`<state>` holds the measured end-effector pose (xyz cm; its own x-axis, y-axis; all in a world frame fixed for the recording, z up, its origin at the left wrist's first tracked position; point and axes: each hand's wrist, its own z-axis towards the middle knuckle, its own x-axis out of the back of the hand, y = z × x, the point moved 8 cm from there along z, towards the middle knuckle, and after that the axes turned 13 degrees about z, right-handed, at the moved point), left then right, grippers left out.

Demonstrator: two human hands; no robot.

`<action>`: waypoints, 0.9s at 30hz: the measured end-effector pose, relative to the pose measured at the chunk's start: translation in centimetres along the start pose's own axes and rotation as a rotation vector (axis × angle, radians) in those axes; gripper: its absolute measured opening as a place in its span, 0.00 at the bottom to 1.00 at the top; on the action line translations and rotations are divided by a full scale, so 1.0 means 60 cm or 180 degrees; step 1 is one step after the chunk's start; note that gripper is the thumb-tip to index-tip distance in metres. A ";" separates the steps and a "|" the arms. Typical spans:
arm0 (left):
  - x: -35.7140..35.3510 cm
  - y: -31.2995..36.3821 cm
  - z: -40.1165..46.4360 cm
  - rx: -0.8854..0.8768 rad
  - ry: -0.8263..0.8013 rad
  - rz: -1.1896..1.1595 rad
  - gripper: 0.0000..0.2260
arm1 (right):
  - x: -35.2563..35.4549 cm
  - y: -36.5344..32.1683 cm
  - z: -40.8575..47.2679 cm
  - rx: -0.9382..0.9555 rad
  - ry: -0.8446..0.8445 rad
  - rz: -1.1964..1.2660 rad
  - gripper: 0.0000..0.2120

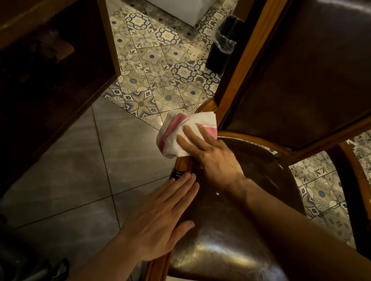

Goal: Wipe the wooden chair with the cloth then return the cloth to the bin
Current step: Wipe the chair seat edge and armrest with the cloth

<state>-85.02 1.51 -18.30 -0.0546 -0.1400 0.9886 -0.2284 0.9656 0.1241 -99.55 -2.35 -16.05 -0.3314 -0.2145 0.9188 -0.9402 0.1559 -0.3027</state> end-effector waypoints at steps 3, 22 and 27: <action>0.002 0.002 -0.001 0.0023 0.0015 -0.0042 0.32 | -0.009 -0.016 -0.023 0.0067 -0.0072 0.0148 0.40; 0.077 -0.066 -0.020 0.0633 0.0321 -0.0430 0.33 | -0.013 -0.077 -0.098 -0.0235 0.0124 0.1399 0.37; 0.085 -0.074 0.015 0.0593 -0.0021 -0.0443 0.42 | 0.022 -0.079 -0.124 -0.0594 0.0525 0.2291 0.31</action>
<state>-85.18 -3.71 -13.87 -0.0162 -0.2709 0.9625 -0.4097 0.8799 0.2408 -94.96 3.82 -11.49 -0.8280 0.1464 0.5413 -0.4629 0.3664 -0.8071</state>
